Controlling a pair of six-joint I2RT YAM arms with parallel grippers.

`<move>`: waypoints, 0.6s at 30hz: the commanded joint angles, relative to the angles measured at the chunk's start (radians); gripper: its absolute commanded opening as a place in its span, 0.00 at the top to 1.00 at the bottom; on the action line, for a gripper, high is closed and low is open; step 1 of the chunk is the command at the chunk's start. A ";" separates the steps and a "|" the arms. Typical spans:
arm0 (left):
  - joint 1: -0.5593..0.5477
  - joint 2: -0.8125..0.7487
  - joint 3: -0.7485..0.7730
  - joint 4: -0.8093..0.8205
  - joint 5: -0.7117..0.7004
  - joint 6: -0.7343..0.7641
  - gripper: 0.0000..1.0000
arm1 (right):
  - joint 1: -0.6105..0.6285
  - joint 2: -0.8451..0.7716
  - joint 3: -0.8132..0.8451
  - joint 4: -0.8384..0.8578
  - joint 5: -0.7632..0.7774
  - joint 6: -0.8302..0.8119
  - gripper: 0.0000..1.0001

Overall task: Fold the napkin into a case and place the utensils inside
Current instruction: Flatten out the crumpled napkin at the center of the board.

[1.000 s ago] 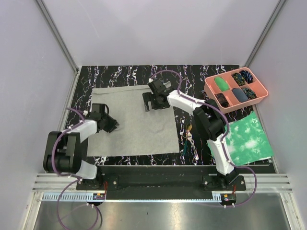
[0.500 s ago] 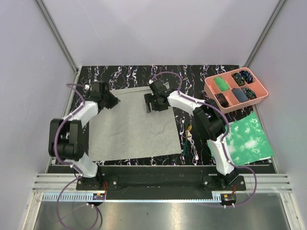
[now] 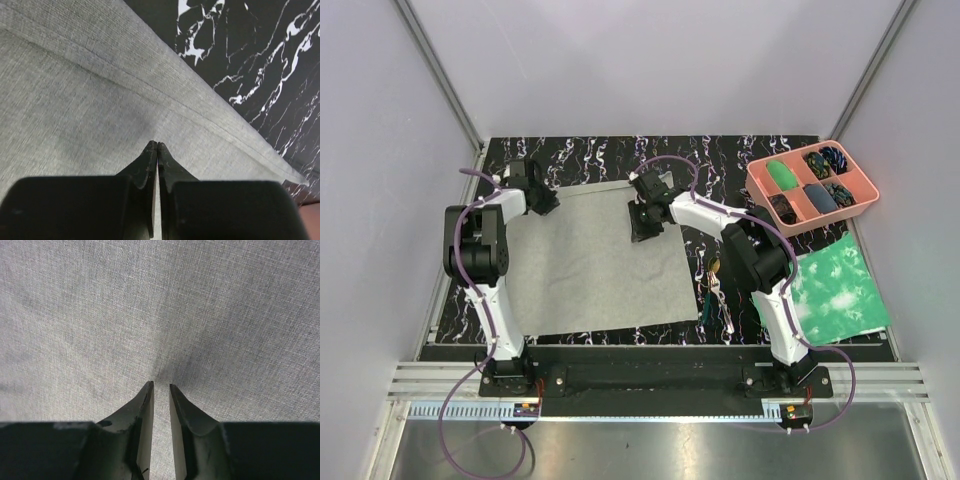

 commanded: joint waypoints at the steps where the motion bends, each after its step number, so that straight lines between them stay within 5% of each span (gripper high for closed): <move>1: 0.010 0.027 -0.022 0.159 -0.034 -0.098 0.97 | -0.004 -0.022 -0.012 0.026 -0.033 -0.002 0.76; 12: 0.067 0.133 0.035 0.211 -0.003 -0.263 0.96 | -0.005 -0.034 -0.061 0.026 -0.039 -0.007 0.81; 18: 0.102 0.262 0.217 0.271 0.029 -0.328 0.94 | -0.005 -0.031 -0.070 0.009 -0.034 -0.011 0.81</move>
